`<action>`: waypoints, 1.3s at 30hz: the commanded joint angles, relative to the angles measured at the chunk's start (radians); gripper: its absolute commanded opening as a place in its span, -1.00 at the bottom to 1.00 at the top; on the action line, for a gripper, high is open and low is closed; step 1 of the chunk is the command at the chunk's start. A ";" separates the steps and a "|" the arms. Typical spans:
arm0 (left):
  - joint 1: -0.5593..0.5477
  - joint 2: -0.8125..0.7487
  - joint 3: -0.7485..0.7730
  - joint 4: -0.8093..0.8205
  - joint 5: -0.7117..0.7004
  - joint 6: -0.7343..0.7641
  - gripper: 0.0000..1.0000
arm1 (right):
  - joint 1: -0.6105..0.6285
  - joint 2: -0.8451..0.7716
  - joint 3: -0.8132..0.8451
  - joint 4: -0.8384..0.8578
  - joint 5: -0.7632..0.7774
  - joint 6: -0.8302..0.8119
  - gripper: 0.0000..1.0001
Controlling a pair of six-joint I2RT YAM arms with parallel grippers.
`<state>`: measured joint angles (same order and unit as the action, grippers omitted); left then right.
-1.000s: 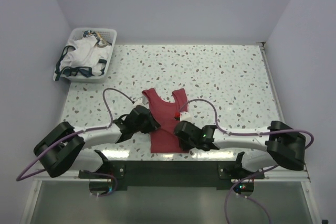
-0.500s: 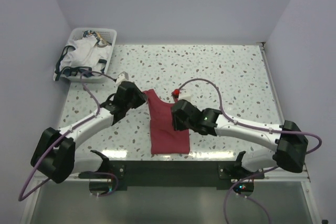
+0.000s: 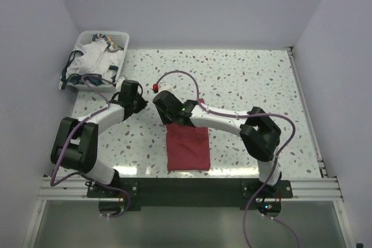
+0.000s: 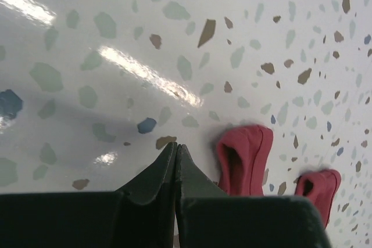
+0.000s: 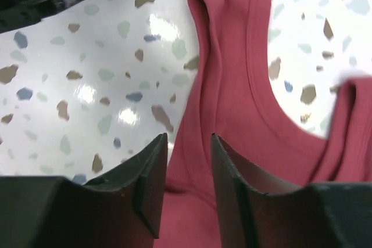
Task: Fold and stack the tank tops
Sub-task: Fold the tank top
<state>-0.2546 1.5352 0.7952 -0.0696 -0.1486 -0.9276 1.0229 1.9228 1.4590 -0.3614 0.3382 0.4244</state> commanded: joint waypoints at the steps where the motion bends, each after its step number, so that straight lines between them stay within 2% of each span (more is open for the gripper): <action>1: 0.072 -0.027 0.018 0.013 0.029 0.024 -0.91 | 0.000 0.093 0.122 0.035 0.073 -0.127 -0.18; 7: 0.123 -0.078 0.015 0.011 0.047 0.023 -0.91 | 0.000 0.235 0.273 0.036 0.156 -0.228 -0.04; 16: 0.127 -0.135 0.013 0.008 0.078 0.015 -0.90 | 0.002 0.377 0.455 -0.013 0.208 -0.308 0.11; 24: 0.140 -0.214 0.015 -0.009 0.066 -0.002 -0.89 | -0.001 0.493 0.554 -0.027 0.235 -0.319 0.04; 26: 0.144 -0.228 0.016 -0.013 0.064 -0.008 -0.88 | -0.001 0.502 0.557 -0.017 0.239 -0.320 -0.10; 32: 0.163 -0.268 0.024 -0.018 0.043 -0.025 -0.86 | -0.003 0.519 0.558 0.007 0.254 -0.323 -0.14; 35: 0.163 -0.273 0.033 -0.021 0.055 -0.022 -0.86 | -0.007 0.516 0.549 0.012 0.274 -0.320 -0.36; 36: 0.163 -0.276 0.029 -0.013 0.061 -0.023 -0.86 | -0.014 0.507 0.538 0.025 0.272 -0.311 -0.53; 39: 0.163 -0.280 0.012 -0.001 0.079 -0.014 -0.86 | -0.035 0.449 0.473 0.073 0.245 -0.277 -0.81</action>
<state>-0.1001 1.2884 0.7948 -0.0994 -0.0879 -0.9421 1.0111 2.4336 1.9690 -0.3473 0.5819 0.1154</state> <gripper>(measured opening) 0.067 0.140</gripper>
